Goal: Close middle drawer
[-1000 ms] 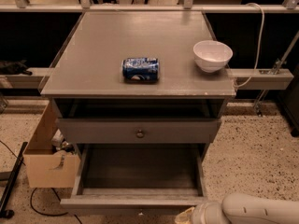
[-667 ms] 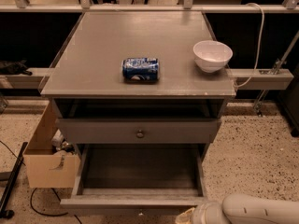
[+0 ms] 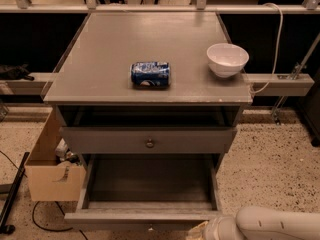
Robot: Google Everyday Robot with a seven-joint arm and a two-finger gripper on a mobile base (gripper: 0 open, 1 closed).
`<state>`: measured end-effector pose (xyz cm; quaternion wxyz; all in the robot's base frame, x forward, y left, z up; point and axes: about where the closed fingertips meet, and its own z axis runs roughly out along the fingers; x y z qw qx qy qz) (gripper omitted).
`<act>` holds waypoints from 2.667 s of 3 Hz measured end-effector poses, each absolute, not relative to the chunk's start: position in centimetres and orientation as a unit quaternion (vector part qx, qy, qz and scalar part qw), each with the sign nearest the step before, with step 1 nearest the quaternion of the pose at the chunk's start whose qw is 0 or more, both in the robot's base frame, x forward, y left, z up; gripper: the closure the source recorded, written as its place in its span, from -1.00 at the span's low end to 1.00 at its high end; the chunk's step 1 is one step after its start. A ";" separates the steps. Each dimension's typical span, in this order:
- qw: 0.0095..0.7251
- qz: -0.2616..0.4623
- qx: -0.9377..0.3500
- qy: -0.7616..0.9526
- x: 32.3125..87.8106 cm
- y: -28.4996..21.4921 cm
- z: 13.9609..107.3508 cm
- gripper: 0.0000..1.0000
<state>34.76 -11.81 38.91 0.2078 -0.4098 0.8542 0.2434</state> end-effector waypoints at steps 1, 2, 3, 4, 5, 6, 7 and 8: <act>0.215 0.246 -0.412 0.851 36.3 -11.3 39.0 -0.87; 0.217 0.245 -0.415 0.849 36.7 -11.0 39.2 -0.96; 0.236 0.240 -0.442 0.831 41.0 -8.8 40.6 -0.35; 0.241 0.237 -0.458 0.822 43.4 -7.7 41.1 0.11; 0.249 0.223 -0.464 0.820 45.7 -7.1 40.6 0.57; 0.260 0.205 -0.459 0.825 48.1 -8.2 39.0 0.99; 0.260 0.205 -0.459 0.825 48.0 -8.2 39.0 1.00; 0.260 0.205 -0.459 0.825 48.0 -8.2 39.0 0.64</act>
Offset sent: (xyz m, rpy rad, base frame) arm 0.0749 0.0302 0.0227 0.0297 -0.1009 0.0384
